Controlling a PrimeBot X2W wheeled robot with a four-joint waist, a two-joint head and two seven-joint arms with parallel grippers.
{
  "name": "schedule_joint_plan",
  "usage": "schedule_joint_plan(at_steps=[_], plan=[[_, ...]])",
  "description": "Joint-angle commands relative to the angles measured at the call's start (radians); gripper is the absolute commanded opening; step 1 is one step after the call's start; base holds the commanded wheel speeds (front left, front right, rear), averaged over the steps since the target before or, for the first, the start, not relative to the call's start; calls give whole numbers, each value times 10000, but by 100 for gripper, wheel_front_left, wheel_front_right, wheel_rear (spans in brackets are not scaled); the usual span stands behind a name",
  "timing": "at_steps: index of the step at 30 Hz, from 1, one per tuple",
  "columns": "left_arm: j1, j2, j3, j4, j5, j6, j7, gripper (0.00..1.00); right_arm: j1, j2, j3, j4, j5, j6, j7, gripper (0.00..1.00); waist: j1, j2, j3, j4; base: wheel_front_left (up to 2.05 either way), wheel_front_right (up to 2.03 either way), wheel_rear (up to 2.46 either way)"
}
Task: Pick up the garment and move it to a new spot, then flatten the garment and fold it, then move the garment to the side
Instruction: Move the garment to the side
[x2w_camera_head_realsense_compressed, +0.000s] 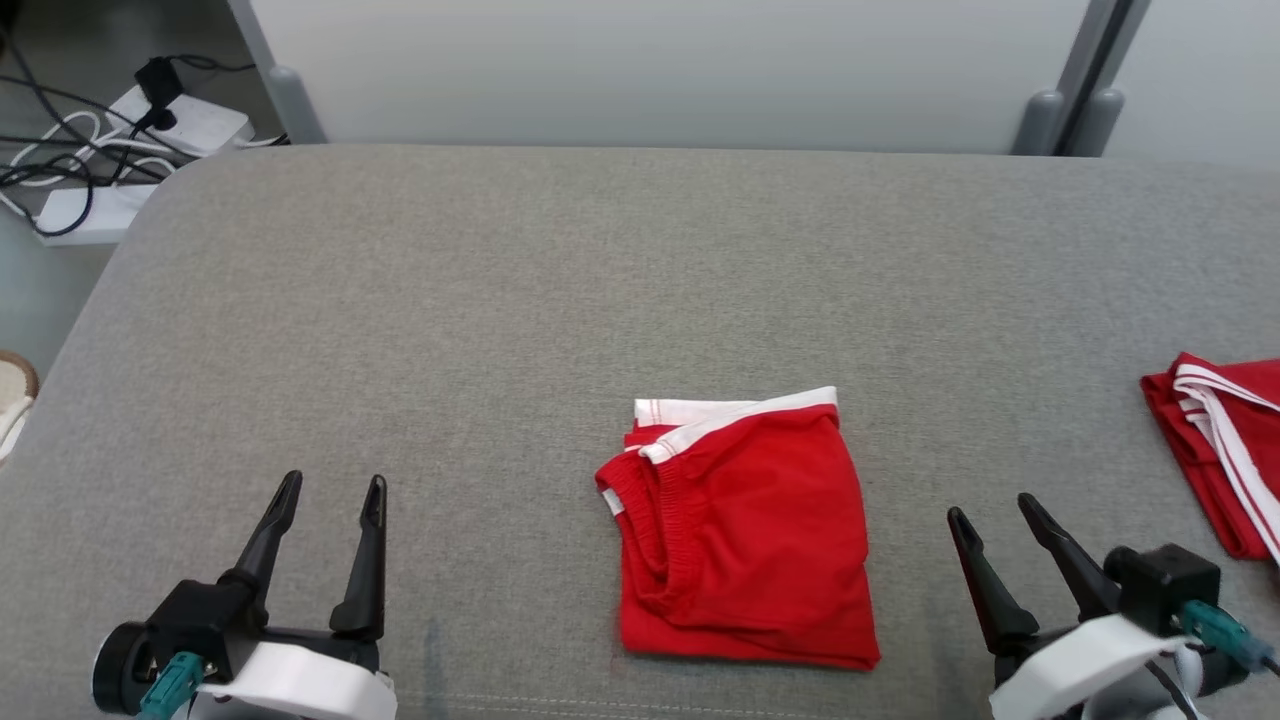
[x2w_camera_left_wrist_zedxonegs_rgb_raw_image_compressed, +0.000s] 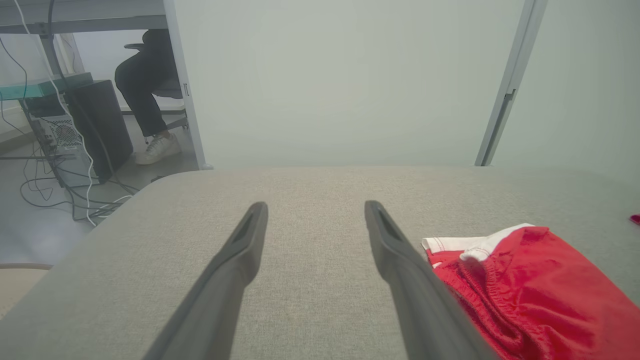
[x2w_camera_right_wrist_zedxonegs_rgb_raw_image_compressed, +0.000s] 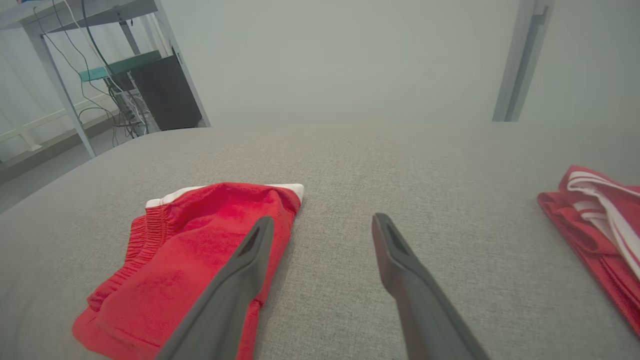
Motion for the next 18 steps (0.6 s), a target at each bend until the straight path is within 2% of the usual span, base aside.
schedule_joint_plan(at_steps=[1,5,9,14,18], plan=[[-716,135,248,-262,105,-88,-44,100,-690,-304,557,164,489,14,320,100,0,0,263,371,0,0,0],[-1030,-47,-31,-135,155,-237,-90,100,-1449,-663,1575,1099,1304,14,990,100,0,0,539,897,0,0,0],[-1312,-239,-251,78,170,-396,-161,100,-2041,-908,2305,1924,1944,14,1213,100,0,0,815,1420,0,0,0],[-1512,-396,-337,359,159,-539,-265,100,-2593,-976,2678,2924,2686,14,1502,100,0,0,1040,1840,0,0,0],[-1570,-446,-299,509,165,-586,-325,100,-2959,-942,3017,3274,3282,14,1671,100,0,0,1091,1872,0,0,0]])
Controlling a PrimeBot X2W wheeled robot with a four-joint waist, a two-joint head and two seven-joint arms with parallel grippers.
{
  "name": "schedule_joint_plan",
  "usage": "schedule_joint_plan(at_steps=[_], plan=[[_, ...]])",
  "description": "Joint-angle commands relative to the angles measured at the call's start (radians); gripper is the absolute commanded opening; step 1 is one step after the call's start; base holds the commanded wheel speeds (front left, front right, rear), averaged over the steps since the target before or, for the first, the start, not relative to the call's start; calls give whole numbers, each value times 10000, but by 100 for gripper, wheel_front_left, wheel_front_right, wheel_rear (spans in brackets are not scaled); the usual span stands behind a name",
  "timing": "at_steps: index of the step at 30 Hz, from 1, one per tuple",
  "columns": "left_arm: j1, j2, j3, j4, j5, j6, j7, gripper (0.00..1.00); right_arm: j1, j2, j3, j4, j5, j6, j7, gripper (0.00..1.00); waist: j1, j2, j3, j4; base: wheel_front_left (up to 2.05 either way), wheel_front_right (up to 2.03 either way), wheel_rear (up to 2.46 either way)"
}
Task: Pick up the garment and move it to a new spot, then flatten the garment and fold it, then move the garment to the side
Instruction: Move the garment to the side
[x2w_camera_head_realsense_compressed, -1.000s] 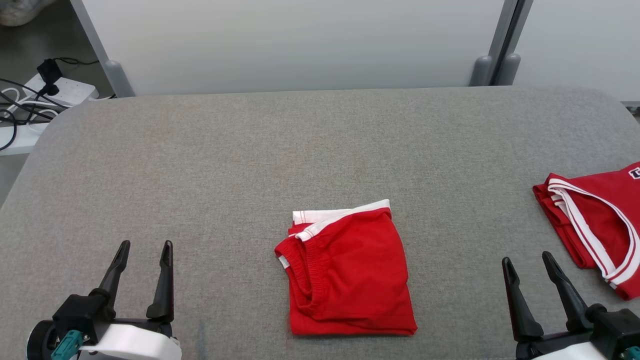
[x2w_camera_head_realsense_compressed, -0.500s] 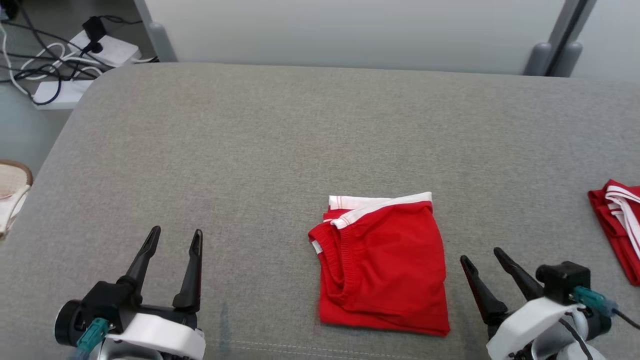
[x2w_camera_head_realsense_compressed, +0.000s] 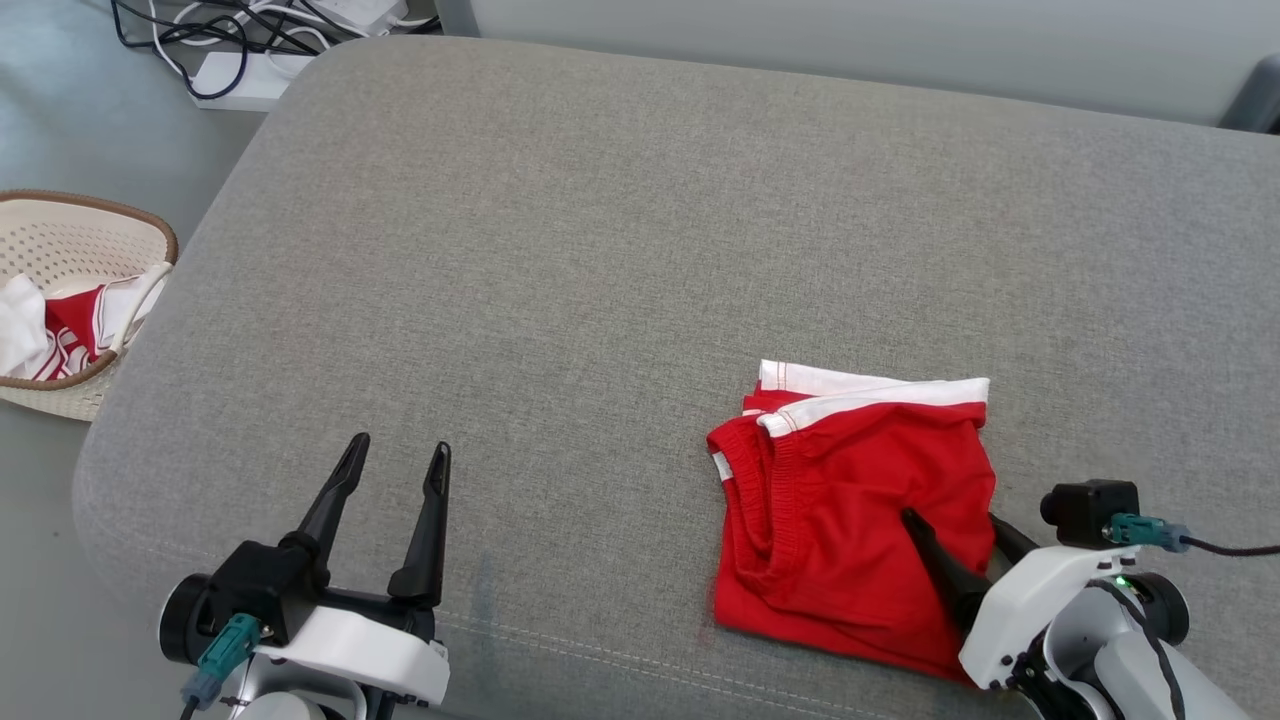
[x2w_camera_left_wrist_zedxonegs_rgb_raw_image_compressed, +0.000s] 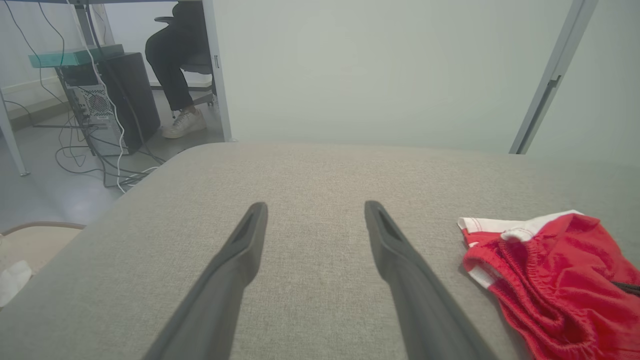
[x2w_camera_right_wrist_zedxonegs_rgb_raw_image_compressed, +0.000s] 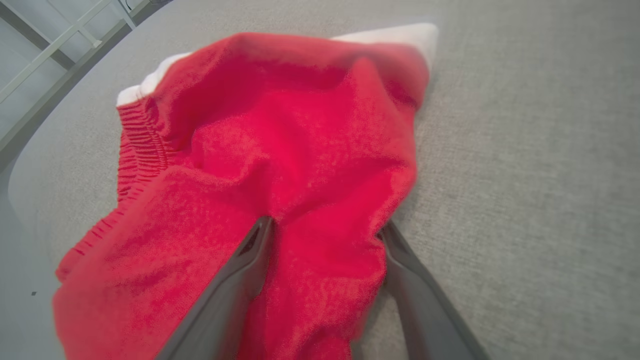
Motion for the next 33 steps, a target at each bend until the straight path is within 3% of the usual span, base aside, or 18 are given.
schedule_joint_plan(at_steps=[1,2,14,27,33], plan=[[-566,174,387,-164,63,-67,-132,100,-287,-83,336,-52,249,16,47,37,0,0,36,-15,0,0,0],[-576,182,397,-150,73,-81,-140,100,-339,-78,414,-22,378,16,85,0,0,0,46,-62,0,0,0],[-765,303,404,-149,176,-247,-180,100,-584,-476,1051,-234,892,16,-643,0,0,0,74,-990,0,0,0],[-851,748,309,-679,315,-266,151,100,2,-1184,86,-647,225,16,-1505,0,0,0,95,-4044,0,0,0],[-1002,854,209,-998,389,-248,359,100,-638,-1498,113,-945,-372,16,-1348,0,0,0,317,-4660,0,0,0]])
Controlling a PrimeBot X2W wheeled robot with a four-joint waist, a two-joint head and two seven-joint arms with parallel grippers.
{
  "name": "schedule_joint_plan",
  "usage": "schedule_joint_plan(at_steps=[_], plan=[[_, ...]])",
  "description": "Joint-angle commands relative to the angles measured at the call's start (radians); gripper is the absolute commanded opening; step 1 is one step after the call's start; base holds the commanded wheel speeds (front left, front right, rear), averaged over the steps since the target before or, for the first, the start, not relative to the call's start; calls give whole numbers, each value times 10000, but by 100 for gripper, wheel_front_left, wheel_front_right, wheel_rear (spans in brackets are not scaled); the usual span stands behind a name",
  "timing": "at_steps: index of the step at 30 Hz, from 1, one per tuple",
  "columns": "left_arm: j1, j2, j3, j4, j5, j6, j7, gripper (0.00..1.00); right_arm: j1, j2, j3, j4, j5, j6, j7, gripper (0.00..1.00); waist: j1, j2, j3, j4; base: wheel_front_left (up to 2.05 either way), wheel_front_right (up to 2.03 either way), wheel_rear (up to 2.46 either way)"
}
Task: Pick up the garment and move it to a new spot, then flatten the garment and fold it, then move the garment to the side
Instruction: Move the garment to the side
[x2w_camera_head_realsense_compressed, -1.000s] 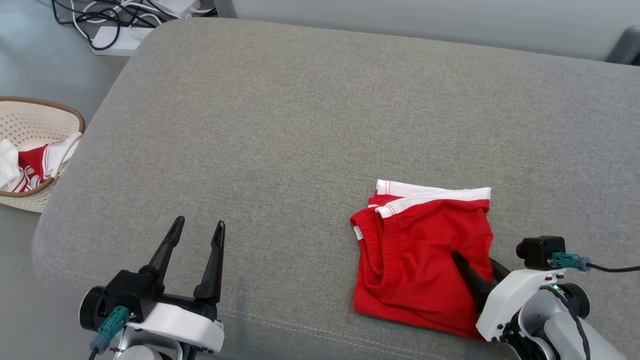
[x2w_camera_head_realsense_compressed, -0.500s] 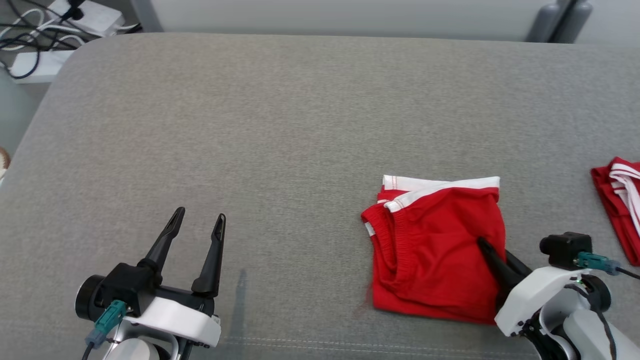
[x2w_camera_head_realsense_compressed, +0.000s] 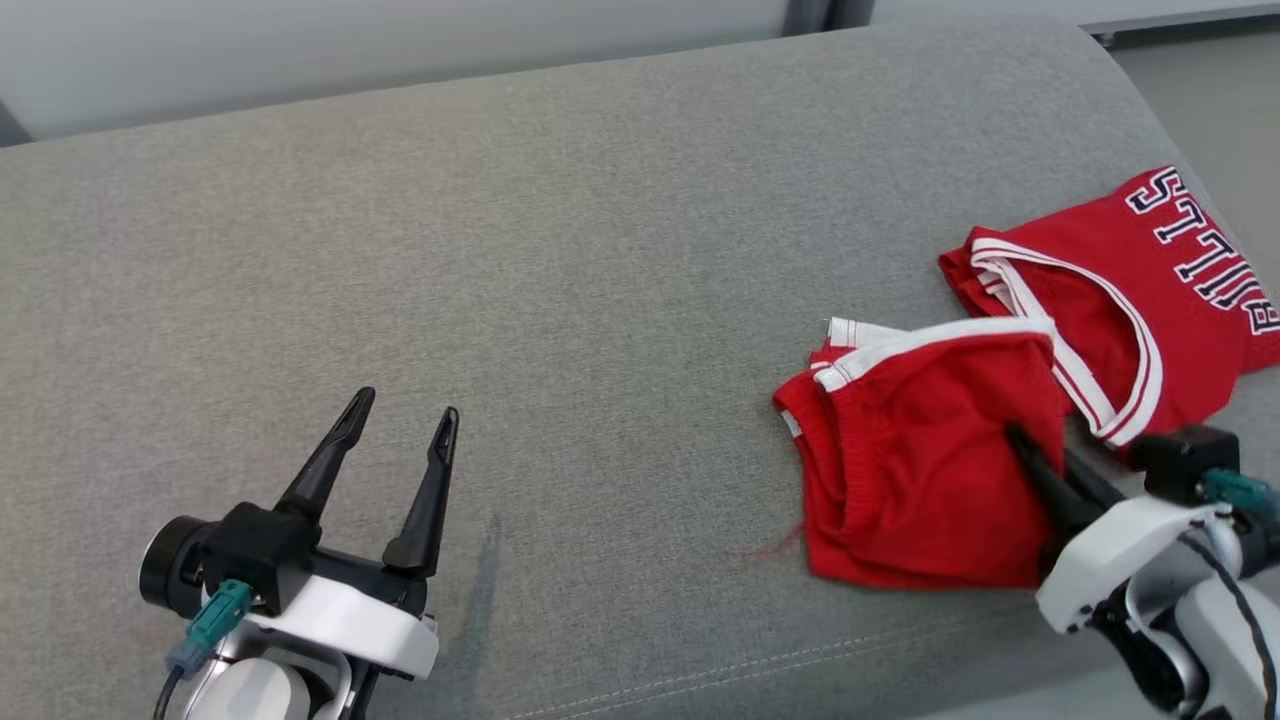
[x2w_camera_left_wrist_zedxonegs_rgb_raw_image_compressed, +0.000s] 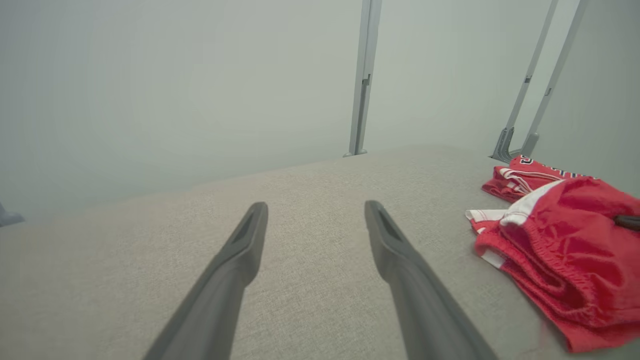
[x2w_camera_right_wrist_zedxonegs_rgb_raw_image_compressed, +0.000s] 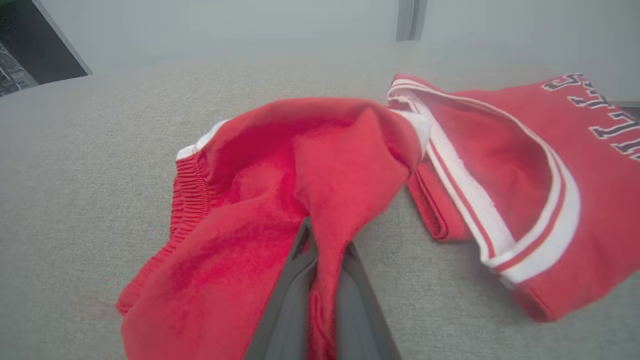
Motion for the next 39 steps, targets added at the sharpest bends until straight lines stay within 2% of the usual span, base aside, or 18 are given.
schedule_joint_plan(at_steps=[1,4,10,16,21,23,26,31,36,39], plan=[[-614,217,312,-311,84,8,19,100,-524,-369,176,-374,-201,14,71,0,0,-1,202,-235,0,0,0],[-763,218,230,-401,104,-30,81,100,-1327,-887,361,-624,-519,14,314,0,0,-1,393,-182,0,0,0],[-1126,164,41,-494,151,-142,92,100,-2865,-2324,370,-631,-691,14,960,0,0,-1,941,151,0,0,0],[-1506,119,-28,-466,165,-213,-9,100,-3631,-3551,78,419,-568,14,1796,0,0,-1,1762,575,0,0,0],[-1776,116,-66,-404,168,-304,-71,100,-3769,-3759,-12,1279,-660,14,1825,0,0,-1,2211,811,0,0,0],[-1897,106,-80,-355,158,-340,-96,100,-3819,-3713,-217,1985,-792,14,1847,100,0,-1,2371,920,0,0,0],[-2009,84,-78,-231,140,-365,-159,100,-3833,-3372,-533,2895,-1022,14,1748,100,0,-1,2442,1040,0,0,0],[-1923,142,27,21,42,-340,-231,100,-3815,-2809,-1019,3588,-1314,14,799,100,0,-1,2174,972,0,0,0],[-1602,312,243,180,-100,-199,-231,100,-3599,-2382,-1424,3228,-1509,14,-408,100,0,-1,1466,721,0,0,0],[-1335,421,383,181,-179,-63,-193,100,-3355,-2240,-1775,2926,-1910,14,-646,100,0,-1,962,562,0,0,0]])
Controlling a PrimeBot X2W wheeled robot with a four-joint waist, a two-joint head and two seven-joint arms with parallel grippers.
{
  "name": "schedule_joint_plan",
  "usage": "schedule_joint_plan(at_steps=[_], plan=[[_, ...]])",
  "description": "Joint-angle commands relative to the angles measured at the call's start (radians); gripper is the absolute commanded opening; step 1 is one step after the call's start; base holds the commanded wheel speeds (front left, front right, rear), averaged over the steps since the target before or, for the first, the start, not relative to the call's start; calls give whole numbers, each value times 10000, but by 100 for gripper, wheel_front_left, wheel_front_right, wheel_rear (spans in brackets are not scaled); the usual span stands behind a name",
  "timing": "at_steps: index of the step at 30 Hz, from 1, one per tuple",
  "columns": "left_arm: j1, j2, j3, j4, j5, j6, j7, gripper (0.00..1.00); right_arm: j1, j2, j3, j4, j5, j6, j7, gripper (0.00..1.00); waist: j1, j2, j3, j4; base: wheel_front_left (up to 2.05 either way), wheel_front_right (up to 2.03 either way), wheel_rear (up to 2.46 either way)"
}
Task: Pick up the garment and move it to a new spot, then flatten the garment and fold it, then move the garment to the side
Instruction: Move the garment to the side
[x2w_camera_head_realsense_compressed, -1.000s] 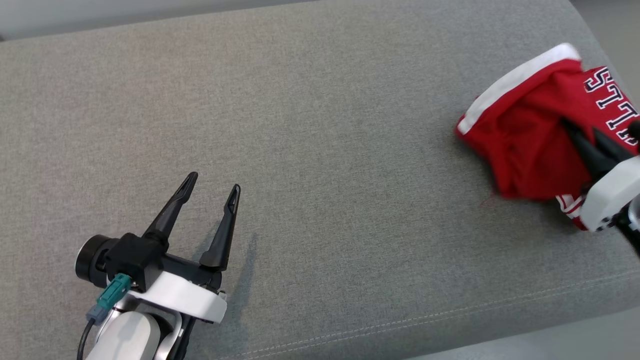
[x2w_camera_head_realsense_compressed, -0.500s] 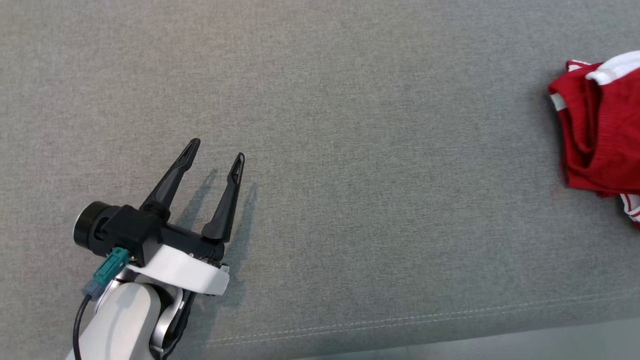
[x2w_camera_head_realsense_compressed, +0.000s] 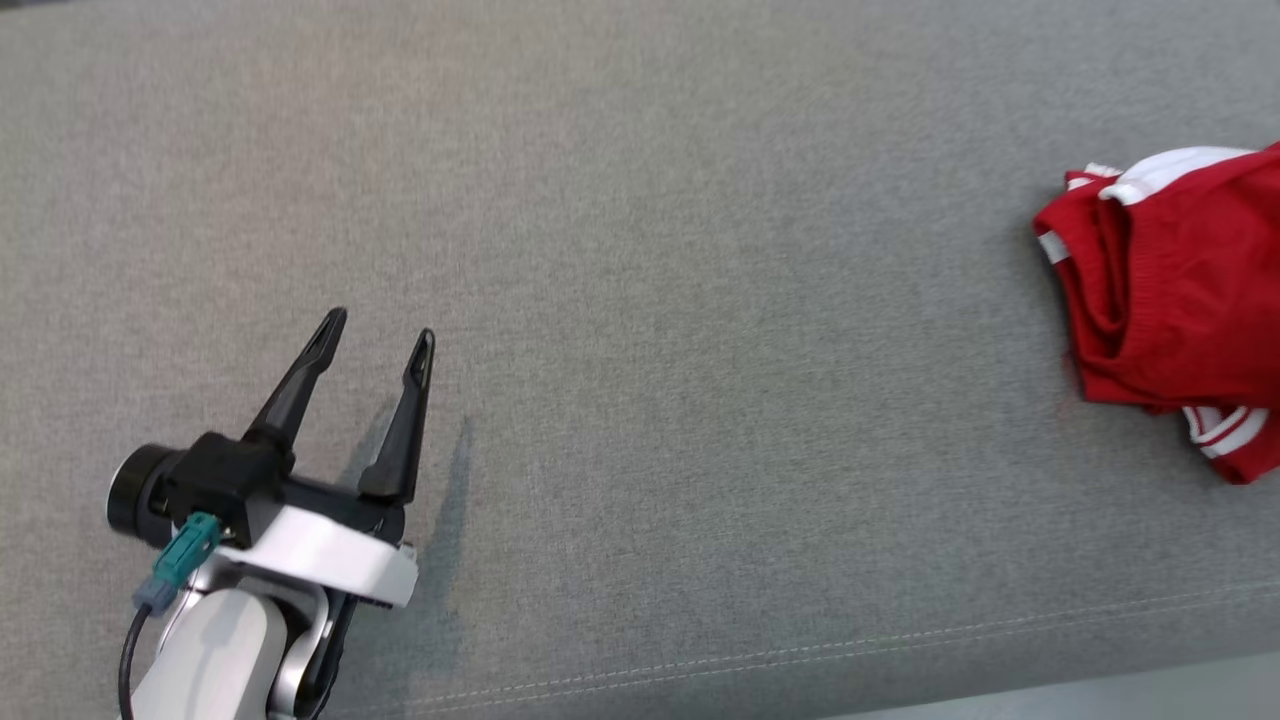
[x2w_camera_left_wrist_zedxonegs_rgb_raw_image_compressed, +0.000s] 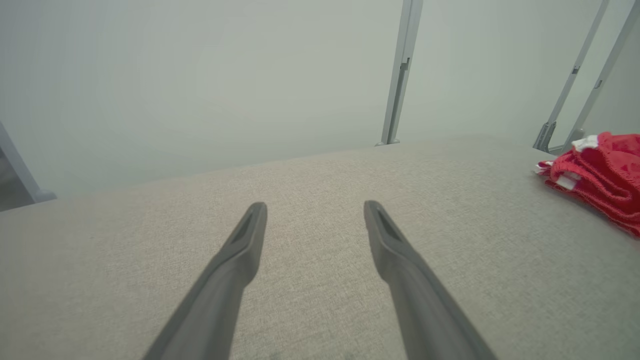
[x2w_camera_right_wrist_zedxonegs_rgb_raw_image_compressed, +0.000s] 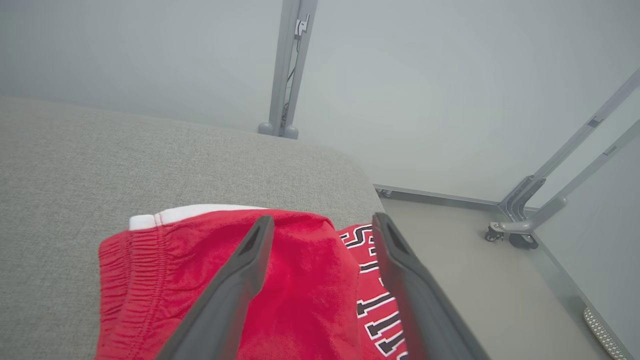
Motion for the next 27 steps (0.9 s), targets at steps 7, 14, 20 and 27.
schedule_joint_plan(at_steps=[7,14,20,27], plan=[[715,442,740,-404,-279,544,19,100,1668,821,-1366,-2513,-1010,12,-564,100,0,0,-1512,-178,0,0,0],[1486,570,1179,-494,-481,1019,16,100,4012,3268,-2205,-5672,-2116,12,-468,100,0,0,-2323,300,0,0,0],[2115,621,1571,-400,-696,1361,-42,100,5824,4643,-2290,-7340,-2821,12,-40,100,0,0,-2850,733,0,0,0],[2770,632,1667,-442,-796,1521,-83,100,7264,5169,-2667,-8071,-3058,12,224,100,0,0,-3308,1012,0,0,0]])
